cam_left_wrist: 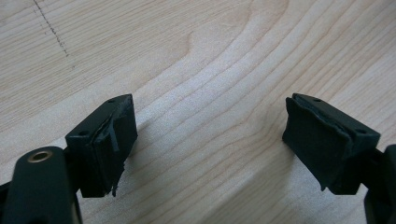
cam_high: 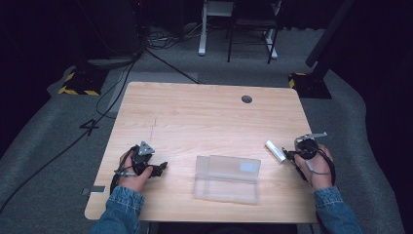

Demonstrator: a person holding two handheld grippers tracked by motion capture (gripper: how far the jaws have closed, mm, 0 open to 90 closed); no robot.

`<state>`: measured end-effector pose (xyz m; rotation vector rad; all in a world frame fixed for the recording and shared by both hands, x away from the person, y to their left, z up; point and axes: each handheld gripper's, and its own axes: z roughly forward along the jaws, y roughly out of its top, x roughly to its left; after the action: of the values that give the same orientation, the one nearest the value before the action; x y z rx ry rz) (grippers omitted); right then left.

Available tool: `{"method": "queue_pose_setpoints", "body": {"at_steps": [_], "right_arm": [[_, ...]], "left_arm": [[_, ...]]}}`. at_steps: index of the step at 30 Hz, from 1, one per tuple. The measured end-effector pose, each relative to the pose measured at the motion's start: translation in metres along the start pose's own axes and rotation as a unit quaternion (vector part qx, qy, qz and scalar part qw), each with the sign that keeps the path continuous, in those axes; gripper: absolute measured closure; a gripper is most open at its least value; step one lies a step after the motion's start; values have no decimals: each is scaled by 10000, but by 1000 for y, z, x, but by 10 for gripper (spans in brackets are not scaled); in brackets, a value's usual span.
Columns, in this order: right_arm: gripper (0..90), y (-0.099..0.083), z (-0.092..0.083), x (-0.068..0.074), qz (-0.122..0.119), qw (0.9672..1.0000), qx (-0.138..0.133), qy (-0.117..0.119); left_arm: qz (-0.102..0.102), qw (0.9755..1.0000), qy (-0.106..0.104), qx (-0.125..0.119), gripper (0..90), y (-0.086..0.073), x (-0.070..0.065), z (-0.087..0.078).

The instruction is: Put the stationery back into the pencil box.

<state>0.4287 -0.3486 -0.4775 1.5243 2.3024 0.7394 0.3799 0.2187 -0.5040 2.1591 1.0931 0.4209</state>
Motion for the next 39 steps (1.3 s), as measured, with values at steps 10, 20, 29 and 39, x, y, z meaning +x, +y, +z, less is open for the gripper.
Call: {"method": "queue_pose_setpoints", "body": {"at_steps": [10,20,29,39], "right_arm": [[809,5,-29,1,58,9988,-450,161],[808,16,-65,22,-243,9920,-1116,535],[808,24,-86,52,-534,9803,-1540,1115],[808,30,-96,87,-932,9640,-1801,1720]], "left_arm": [[-49,10000,-1,-14,168,0,-1,1],[-57,10000,-8,-11,168,0,-1,1],[-91,10000,-16,-17,168,0,-2,1],[-78,10000,-8,-15,168,0,-2,1]]}}
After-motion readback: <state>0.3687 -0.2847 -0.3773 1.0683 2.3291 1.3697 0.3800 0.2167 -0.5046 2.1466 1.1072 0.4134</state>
